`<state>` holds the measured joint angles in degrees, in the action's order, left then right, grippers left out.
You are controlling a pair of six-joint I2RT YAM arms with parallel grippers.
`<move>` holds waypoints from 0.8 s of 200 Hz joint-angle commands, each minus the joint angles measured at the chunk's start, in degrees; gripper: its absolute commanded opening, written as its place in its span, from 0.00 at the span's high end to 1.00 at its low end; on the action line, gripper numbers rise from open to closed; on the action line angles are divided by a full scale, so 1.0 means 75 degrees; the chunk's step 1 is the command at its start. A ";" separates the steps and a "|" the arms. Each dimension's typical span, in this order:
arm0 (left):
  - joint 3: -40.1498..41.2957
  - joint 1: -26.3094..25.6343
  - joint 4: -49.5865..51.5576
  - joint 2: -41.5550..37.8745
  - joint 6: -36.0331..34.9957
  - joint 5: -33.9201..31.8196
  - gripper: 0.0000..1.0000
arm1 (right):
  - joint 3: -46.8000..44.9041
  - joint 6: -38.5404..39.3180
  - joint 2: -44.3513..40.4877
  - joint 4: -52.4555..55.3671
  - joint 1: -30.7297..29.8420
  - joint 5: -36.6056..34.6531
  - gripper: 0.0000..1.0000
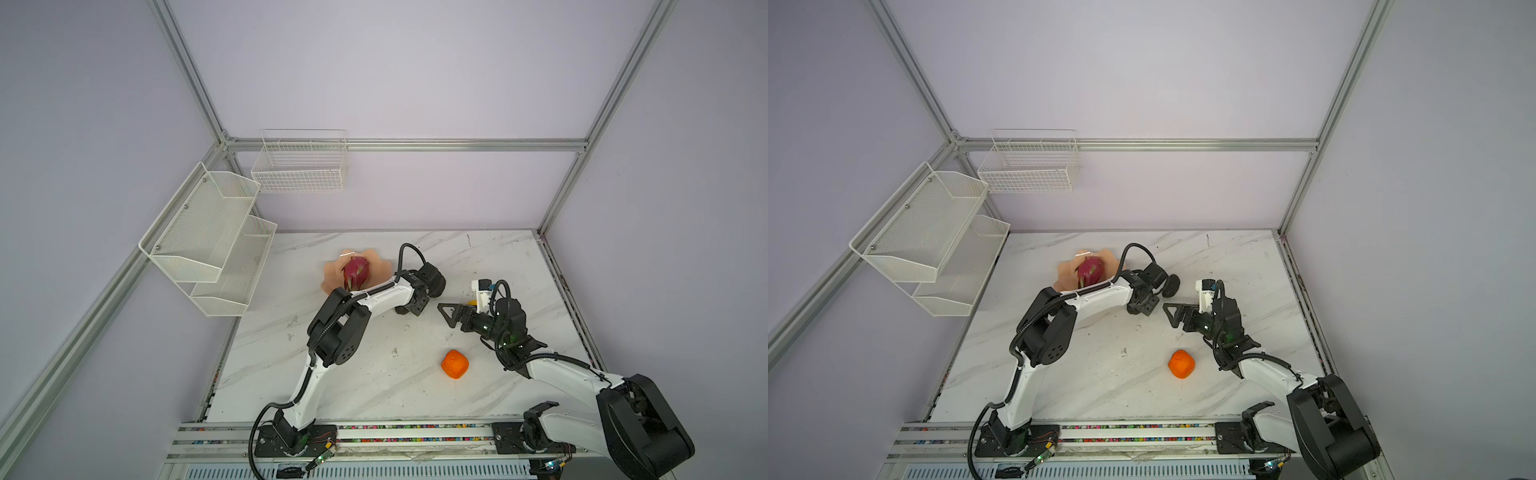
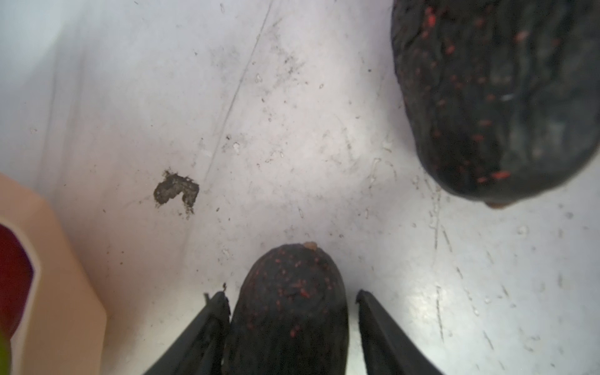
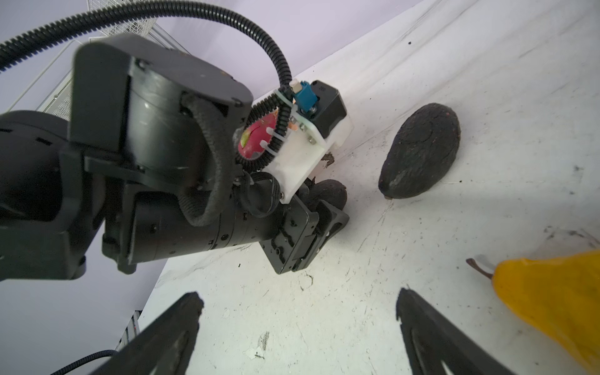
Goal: Arrange fruit in a fruit bowl
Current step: Pick up the fruit from the center of the table, then place the fruit in the fruit bowl.
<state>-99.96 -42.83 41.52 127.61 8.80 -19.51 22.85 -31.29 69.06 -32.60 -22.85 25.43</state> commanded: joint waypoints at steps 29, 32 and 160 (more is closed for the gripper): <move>0.0080 -0.0008 0.0014 -0.0686 0.0372 0.0267 0.55 | -0.0068 -0.0081 0.0096 -0.0351 0.0029 0.0107 0.03; 0.0116 -0.0008 -0.0008 -0.0768 0.0374 0.0269 0.55 | -0.0055 -0.0073 0.0107 -0.0349 0.0024 0.0112 0.03; 0.1248 0.1634 -0.0798 -0.2521 0.0737 0.0099 0.56 | 0.1246 0.0188 0.1057 -0.0800 -0.0493 0.0913 0.03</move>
<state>-92.33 -32.25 36.29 106.21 13.08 -18.72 31.66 -29.91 76.29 -35.44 -24.97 31.27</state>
